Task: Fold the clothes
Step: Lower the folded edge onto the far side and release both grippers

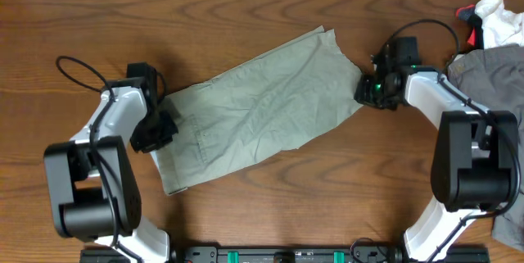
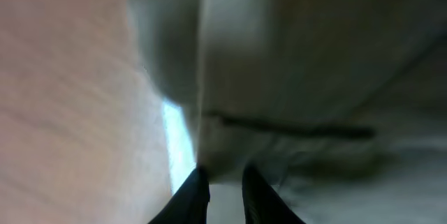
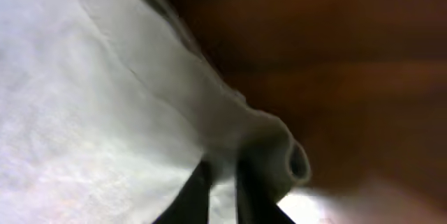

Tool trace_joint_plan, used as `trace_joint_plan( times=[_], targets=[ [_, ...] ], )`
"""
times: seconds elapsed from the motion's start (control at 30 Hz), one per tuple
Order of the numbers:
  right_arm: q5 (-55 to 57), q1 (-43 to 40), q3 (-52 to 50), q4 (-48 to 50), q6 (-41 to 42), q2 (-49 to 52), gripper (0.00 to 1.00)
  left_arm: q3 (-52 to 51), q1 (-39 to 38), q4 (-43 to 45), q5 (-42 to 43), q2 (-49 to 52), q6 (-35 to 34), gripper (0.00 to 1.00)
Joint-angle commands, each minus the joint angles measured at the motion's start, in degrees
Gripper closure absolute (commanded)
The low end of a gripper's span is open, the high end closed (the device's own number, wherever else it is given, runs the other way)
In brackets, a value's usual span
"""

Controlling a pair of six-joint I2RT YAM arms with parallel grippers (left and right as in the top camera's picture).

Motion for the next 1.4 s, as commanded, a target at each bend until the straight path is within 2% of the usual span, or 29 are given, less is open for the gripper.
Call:
trace_joint_plan(
  times=[0.0, 0.2, 0.37, 0.53, 0.73, 0.9, 1.07, 1.27, 1.37],
  targets=[
    [9.3, -1.6, -3.3, -2.8, 4.1, 0.3, 0.92, 0.1, 0.2, 2.6, -0.4, 0.5, 3.3, 0.81],
    [10.7, -7.0, -3.2, -9.5, 6.2, 0.0, 0.99, 4.3, 0.2, 5.2, -0.4, 0.5, 9.1, 0.81],
    [1.4, -9.3, -3.1, -11.4, 3.6, -3.9, 0.98, 9.0, 0.2, 6.5, -0.9, 0.5, 11.0, 0.80],
    [-9.3, -9.0, -3.1, -10.2, 1.3, -15.0, 0.98, 15.0, 0.2, 2.4, 0.4, 0.5, 11.0, 0.78],
    [-14.2, -5.3, -3.1, -4.0, 1.2, -23.9, 0.91, 17.7, 0.1, -7.1, 15.5, 0.4, 11.0, 0.76],
    [-15.5, 3.2, -3.3, 0.6, 1.3, -20.7, 0.93, 14.0, -2.3, -7.2, 18.6, 0.4, 11.3, 0.81],
    [-10.4, 9.9, -3.3, 1.3, 2.0, -12.7, 0.94, 7.5, -5.1, -1.4, 18.3, 0.4, 14.0, 0.81],
    [-4.0, 10.3, -3.3, -1.1, 4.2, -4.1, 0.99, -0.2, -5.6, 5.7, 10.9, 0.5, 14.0, 0.81],
    [5.1, 9.2, -3.3, -4.2, 6.4, -2.4, 0.99, -1.3, -5.6, 7.2, 6.3, 0.5, 14.0, 0.81]
  ],
)
